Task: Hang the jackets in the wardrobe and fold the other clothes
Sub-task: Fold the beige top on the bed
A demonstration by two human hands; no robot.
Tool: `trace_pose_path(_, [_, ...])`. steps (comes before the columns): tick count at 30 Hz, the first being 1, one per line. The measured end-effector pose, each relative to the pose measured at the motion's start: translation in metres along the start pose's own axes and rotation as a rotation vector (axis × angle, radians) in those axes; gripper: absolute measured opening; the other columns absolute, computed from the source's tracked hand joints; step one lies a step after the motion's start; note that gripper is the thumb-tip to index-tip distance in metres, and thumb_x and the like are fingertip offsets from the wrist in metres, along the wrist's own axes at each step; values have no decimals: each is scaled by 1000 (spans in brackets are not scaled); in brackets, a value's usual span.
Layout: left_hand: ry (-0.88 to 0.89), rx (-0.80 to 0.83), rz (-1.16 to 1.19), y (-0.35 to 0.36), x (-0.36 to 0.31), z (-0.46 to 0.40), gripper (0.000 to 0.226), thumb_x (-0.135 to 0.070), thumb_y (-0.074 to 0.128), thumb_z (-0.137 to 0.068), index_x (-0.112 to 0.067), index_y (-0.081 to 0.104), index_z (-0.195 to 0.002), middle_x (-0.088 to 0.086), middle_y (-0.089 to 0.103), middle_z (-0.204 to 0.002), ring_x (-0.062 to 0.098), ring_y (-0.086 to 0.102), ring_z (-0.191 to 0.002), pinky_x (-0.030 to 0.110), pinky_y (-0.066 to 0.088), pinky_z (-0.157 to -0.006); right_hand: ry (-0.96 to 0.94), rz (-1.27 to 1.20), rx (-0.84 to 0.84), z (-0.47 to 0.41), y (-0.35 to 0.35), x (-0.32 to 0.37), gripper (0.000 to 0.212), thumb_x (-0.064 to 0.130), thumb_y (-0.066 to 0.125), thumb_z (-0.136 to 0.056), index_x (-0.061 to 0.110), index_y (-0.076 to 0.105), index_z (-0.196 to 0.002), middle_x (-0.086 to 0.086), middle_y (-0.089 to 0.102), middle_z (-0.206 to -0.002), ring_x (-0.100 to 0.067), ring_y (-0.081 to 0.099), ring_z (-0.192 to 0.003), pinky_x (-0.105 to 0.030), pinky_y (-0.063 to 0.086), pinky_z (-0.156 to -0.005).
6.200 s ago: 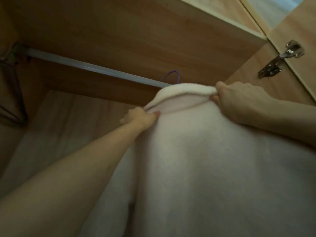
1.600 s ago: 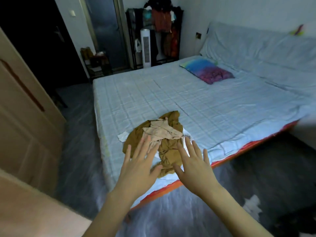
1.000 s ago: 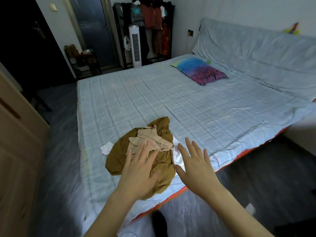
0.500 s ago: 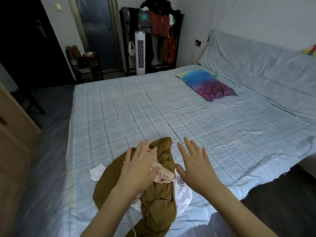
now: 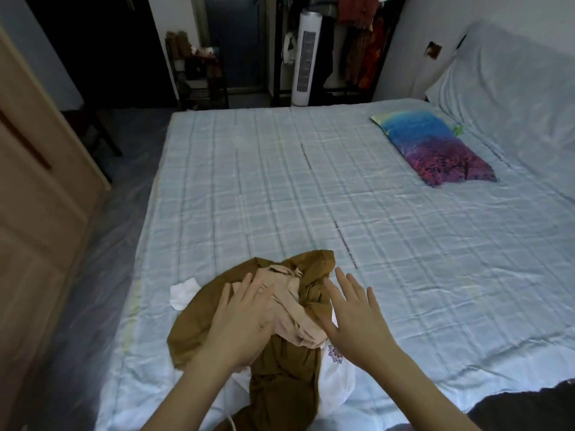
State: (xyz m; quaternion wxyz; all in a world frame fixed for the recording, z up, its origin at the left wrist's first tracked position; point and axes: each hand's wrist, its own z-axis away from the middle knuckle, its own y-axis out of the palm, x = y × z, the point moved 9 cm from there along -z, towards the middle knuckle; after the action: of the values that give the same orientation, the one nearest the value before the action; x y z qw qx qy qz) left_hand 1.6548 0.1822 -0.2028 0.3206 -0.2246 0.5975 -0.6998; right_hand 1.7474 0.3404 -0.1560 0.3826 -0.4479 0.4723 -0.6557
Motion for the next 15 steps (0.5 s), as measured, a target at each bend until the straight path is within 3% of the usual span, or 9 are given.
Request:
trace_pose_path(5, [-96, -55, 9, 4, -2, -17, 62, -54, 57, -82, -21, 57, -134, 6, 54, -140, 24, 55, -125, 46, 25, -102, -117, 13, 72, -42, -5, -20, 64, 41, 41, -97, 25, 15, -153, -2, -4, -163, -23, -2, -149, -50, 5, -120])
trace_pose_path(9, [-172, 4, 53, 10, -7, -30, 61, -55, 47, -82, -24, 58, -134, 7, 51, -144, 21, 38, -132, 47, 20, -106, -205, 35, 134, -73, -3, -27, 64, 38, 38, -98, 24, 12, -154, -3, -5, -163, -21, -3, -149, -47, 2, -119])
trace_pose_path(11, [-192, 53, 55, 18, -11, -38, 60, -56, 44, -80, -27, 62, -129, 6, 53, -142, 21, 41, -131, 45, 18, -107, -242, 30, 153, -86, 5, -30, 64, 38, 39, -97, 24, 14, -153, -4, -2, -163, -22, 1, -149, -47, 4, -119])
trace_pose_path(15, [-252, 82, 107, 31, -18, -54, 62, -57, 38, -79, -28, 64, -126, 4, 51, -143, 22, 49, -130, 49, 27, -107, -325, 7, 190, -104, 31, -35, 66, 36, 46, -94, 18, 21, -153, -8, 10, -162, -26, 13, -148, -49, 12, -118])
